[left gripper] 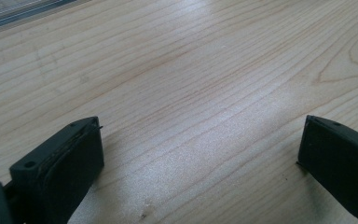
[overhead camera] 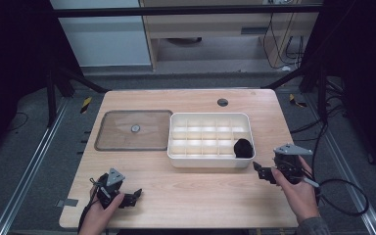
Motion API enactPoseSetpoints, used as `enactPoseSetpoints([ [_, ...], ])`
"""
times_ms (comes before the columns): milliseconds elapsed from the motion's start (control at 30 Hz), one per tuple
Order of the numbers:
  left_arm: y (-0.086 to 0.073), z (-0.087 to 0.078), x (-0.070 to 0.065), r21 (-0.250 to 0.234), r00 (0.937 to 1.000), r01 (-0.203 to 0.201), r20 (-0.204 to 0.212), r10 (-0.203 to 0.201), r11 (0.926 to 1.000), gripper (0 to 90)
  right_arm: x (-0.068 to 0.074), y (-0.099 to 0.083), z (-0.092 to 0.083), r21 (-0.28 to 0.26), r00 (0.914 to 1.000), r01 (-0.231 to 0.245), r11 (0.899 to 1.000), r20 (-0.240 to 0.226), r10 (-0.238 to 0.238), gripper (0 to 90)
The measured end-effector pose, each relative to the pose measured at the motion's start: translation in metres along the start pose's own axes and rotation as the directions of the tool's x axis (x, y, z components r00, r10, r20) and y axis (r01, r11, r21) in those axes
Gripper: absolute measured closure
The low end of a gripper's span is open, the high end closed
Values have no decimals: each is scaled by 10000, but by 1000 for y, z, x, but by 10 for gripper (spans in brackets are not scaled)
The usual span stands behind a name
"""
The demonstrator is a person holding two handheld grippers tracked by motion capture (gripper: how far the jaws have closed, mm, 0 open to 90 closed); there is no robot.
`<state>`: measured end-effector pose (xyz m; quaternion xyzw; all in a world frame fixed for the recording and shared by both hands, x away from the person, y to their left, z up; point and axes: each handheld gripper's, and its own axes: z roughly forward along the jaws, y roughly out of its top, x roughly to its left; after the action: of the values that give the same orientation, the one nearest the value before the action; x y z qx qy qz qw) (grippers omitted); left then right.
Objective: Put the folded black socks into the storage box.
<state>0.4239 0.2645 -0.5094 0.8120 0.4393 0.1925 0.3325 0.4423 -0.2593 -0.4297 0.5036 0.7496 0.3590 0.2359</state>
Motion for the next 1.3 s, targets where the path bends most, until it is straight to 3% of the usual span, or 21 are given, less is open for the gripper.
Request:
enactPoseSetpoints([
  [167, 0, 0, 0, 1, 10000, -4, 5, 4, 10000, 0, -2, -13, 5, 188, 9999, 111, 9998, -88, -110, 116],
  [367, 0, 0, 0, 1, 10000, -7, 4, 7, 10000, 0, -3, -27, 12, 466, 9994, -102, 9989, -336, 118, 116],
  [567, 0, 0, -1, -1, 10000, -21, 29, 21, 10000, 0, 2, -39, 20, 736, 9991, 108, 9972, -415, -78, 116],
  [967, 0, 0, -1, -11, 10000, -11, 39, 11, 10000, 0, 13, -50, 31, 851, 9978, 369, 9957, -589, -319, 111],
  [1300, 0, 0, -1, 34, 10000, -52, 29, 52, 10000, 0, 14, -53, 44, 755, 9987, -60, 9971, -495, 98, 99],
])
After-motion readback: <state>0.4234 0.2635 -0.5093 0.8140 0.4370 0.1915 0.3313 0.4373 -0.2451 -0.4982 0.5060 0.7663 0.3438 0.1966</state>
